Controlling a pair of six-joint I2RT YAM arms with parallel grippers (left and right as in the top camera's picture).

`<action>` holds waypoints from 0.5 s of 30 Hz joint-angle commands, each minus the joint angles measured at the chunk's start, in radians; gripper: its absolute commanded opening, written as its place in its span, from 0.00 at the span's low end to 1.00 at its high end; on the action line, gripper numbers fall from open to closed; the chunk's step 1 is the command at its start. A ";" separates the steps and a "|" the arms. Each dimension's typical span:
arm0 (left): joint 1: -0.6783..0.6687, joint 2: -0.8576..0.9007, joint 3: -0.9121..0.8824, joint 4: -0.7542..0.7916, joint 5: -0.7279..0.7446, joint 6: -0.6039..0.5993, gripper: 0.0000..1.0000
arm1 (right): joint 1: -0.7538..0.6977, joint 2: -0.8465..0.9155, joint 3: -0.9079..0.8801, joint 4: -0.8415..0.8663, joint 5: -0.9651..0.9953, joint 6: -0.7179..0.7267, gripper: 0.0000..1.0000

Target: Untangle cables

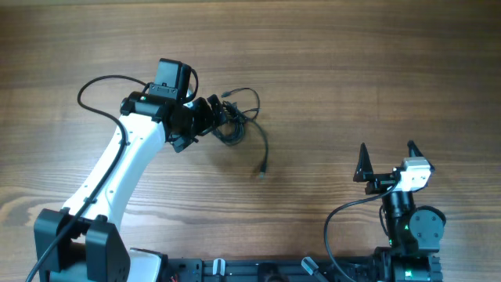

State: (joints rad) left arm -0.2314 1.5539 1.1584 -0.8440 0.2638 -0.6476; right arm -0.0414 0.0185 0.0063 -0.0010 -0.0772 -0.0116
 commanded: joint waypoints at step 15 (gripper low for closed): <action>-0.002 0.000 -0.012 -0.003 0.021 0.016 1.00 | -0.004 -0.005 -0.001 0.002 0.010 0.014 1.00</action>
State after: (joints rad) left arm -0.2314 1.5539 1.1584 -0.8471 0.2752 -0.6476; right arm -0.0414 0.0185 0.0063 -0.0010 -0.0772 -0.0120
